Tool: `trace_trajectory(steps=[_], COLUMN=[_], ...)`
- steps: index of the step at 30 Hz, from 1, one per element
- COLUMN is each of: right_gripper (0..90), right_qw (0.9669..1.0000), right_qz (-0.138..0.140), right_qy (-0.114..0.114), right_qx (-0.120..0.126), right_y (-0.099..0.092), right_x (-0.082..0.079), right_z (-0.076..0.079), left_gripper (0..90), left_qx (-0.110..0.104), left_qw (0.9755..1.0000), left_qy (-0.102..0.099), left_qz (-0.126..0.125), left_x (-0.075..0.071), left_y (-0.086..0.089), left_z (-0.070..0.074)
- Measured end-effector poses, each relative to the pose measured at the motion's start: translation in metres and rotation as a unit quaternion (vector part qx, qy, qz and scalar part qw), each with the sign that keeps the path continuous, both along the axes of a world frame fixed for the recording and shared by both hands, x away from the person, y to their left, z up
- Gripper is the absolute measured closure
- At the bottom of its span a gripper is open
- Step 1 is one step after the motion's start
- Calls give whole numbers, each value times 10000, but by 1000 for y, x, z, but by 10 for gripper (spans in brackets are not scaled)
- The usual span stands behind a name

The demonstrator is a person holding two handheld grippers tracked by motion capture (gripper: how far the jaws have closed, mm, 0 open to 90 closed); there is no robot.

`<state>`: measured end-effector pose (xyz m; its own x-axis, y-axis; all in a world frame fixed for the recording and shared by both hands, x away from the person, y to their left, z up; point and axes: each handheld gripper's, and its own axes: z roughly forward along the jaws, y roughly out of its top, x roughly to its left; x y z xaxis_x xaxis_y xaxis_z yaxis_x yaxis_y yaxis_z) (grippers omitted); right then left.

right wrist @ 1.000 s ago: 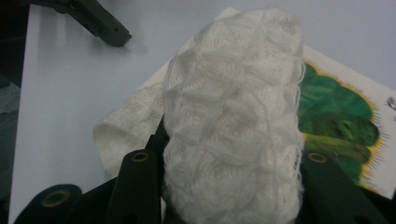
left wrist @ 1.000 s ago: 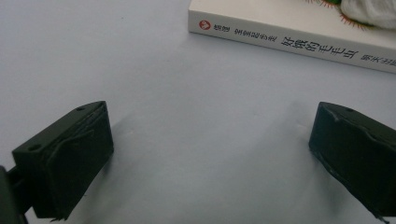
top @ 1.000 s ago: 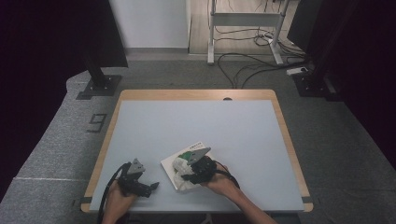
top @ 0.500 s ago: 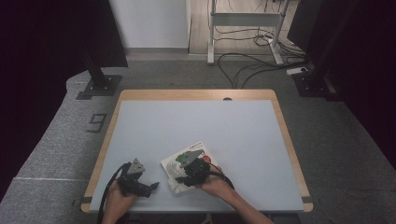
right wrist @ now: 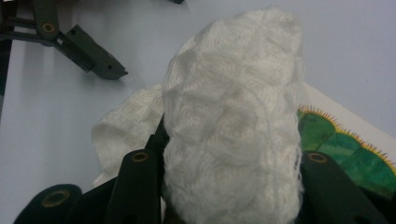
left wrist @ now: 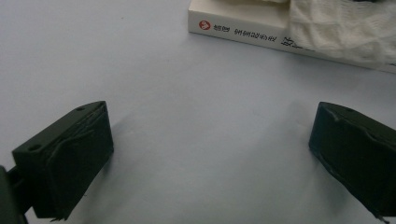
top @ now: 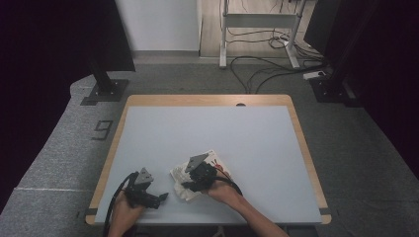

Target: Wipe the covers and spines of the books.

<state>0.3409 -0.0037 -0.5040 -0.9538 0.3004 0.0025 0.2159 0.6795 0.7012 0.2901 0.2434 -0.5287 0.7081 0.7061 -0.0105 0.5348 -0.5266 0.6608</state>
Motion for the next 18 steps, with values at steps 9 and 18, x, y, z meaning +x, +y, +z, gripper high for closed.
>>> trace_trajectory(steps=[9,18], right_gripper=[573,574], right_qw=[10000,9999], right_qz=[-69,-120], right_qy=[27,23], right_qx=[-11,-18], right_y=[6,1], right_x=[9,12], right_z=[0,0], left_gripper=[0,0], left_qx=[-5,6], left_qw=[10000,10000], left_qy=[0,-10], left_qz=[6,18], left_x=[0,0], left_y=[0,0], left_z=[0,0])
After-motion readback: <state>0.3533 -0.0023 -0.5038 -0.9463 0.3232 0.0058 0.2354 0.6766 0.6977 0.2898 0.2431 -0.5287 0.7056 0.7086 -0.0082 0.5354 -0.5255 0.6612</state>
